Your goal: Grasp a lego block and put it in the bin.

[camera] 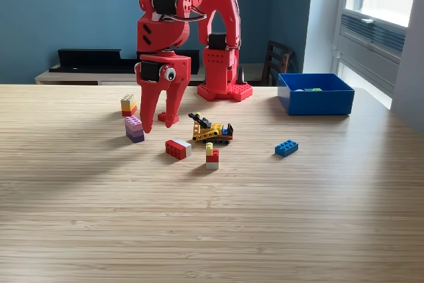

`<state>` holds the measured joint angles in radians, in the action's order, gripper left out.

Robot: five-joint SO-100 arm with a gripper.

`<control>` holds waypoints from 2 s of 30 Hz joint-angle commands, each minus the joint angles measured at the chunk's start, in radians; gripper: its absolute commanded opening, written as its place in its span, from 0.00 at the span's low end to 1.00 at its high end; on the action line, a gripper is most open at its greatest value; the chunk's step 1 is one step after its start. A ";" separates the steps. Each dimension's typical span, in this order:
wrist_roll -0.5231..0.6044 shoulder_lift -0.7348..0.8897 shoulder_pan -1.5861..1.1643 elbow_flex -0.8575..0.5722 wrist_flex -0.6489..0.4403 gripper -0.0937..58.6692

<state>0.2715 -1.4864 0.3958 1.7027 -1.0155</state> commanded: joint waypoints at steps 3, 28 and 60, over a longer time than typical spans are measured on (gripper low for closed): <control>0.031 0.040 -0.041 -0.124 -0.021 0.37; 0.107 0.270 -0.087 -0.287 -0.077 0.24; 0.129 0.069 -0.109 -0.630 -0.482 0.00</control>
<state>0.3958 -1.2210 0.3053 1.1888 -1.4557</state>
